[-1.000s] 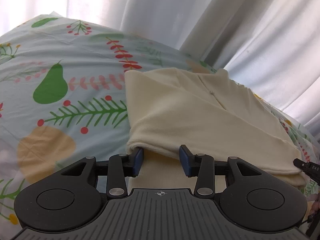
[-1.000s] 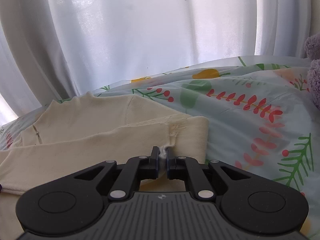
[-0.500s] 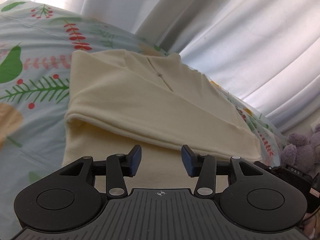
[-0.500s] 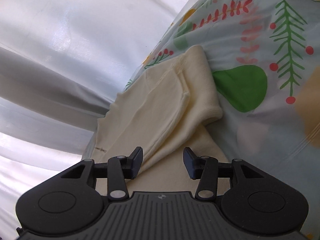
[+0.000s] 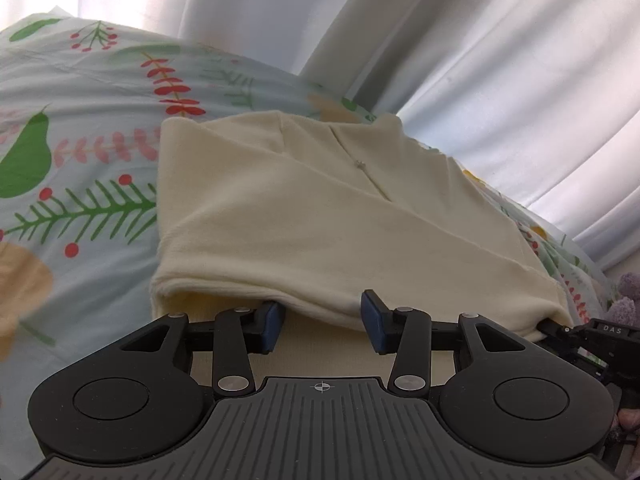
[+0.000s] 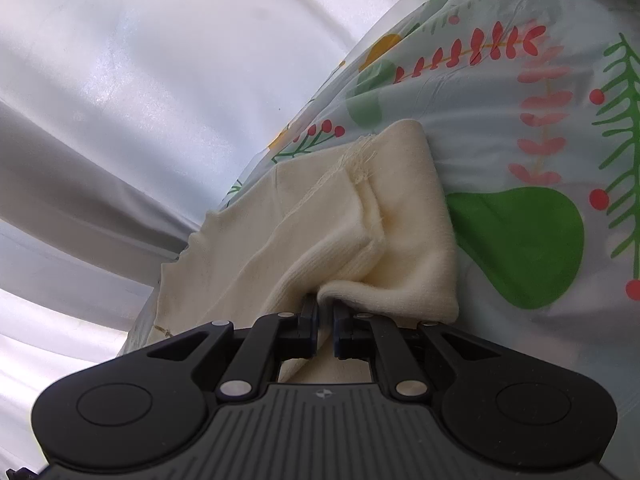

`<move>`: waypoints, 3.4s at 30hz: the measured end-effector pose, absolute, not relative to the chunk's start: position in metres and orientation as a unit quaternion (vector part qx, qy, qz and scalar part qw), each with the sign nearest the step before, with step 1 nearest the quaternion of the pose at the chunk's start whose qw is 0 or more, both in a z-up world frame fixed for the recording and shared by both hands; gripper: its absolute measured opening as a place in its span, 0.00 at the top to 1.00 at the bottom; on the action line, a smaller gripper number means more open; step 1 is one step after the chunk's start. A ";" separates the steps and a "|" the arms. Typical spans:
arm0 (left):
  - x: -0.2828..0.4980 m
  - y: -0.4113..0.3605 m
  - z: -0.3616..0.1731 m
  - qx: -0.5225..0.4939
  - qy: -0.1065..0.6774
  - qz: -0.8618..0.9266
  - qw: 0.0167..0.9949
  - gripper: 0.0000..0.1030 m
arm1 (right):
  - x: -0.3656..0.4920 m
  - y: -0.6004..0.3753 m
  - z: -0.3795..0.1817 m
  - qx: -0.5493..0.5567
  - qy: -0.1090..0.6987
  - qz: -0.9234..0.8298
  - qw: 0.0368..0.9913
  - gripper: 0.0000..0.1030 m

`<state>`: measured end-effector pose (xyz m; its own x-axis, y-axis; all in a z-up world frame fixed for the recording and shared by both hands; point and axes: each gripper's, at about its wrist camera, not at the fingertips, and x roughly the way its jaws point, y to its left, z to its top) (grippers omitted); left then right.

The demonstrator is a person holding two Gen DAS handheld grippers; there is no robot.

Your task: Fold small clothes

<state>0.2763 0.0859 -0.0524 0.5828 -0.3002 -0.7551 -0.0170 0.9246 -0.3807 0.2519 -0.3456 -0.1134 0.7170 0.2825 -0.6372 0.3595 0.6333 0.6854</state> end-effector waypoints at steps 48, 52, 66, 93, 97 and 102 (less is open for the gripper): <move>0.267 0.104 -0.049 -0.116 0.455 -0.027 0.883 0.44 | 0.252 -0.297 -0.087 0.155 0.411 -0.036 0.898 0.74; 0.227 0.109 -0.025 -0.078 0.449 -0.037 0.889 0.39 | 0.221 -0.289 -0.072 0.103 0.400 0.037 0.910 0.67; 0.055 0.136 -0.024 -0.082 0.558 -0.043 0.825 0.39 | 0.006 -0.307 -0.068 0.193 0.492 0.152 0.835 0.43; 0.026 0.162 -0.013 -0.163 0.552 -0.101 0.812 0.92 | -0.032 -0.344 -0.079 0.288 0.503 0.116 0.807 0.95; 0.046 0.165 0.009 -0.179 0.500 -0.107 0.841 0.92 | -0.015 -0.347 -0.067 0.307 0.466 0.121 0.821 0.95; 0.086 0.156 0.025 -0.168 0.449 -0.103 0.872 0.92 | 0.027 -0.348 -0.050 0.288 0.416 0.110 0.855 0.95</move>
<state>0.0863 0.1558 0.0253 0.5761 -0.3297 -0.7479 0.0283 0.9225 -0.3849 0.0265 -0.3485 -0.0499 0.6292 0.4275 -0.6491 0.0525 0.8098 0.5843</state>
